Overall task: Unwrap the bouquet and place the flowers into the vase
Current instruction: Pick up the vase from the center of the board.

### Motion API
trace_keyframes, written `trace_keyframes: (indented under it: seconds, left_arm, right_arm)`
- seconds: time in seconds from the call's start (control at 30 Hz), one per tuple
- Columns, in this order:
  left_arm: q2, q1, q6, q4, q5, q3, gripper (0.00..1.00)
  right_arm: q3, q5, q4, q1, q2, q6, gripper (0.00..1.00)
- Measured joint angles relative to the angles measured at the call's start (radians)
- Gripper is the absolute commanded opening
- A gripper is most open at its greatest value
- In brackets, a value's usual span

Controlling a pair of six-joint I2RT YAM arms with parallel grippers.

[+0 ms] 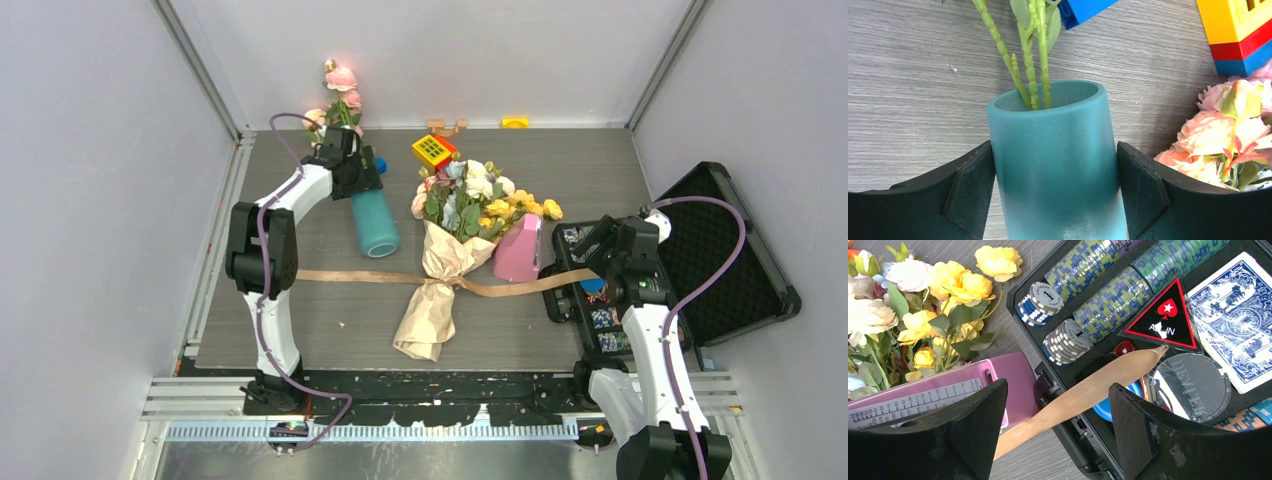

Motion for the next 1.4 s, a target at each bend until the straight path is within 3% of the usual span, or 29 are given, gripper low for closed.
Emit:
trace_keyframes:
  seconds: [0.9, 1.4]
  left_arm:
    - [-0.363, -0.02, 0.17, 0.344, -0.065, -0.404, 0.0]
    - [-0.579, -0.035, 0.231, 0.467, -0.019, -0.564, 0.0]
  right_arm:
    - [0.0, -0.043, 0.001, 0.0, -0.04, -0.005, 0.78]
    - [0.103, -0.187, 0.002, 0.005, -0.076, -0.024, 0.78]
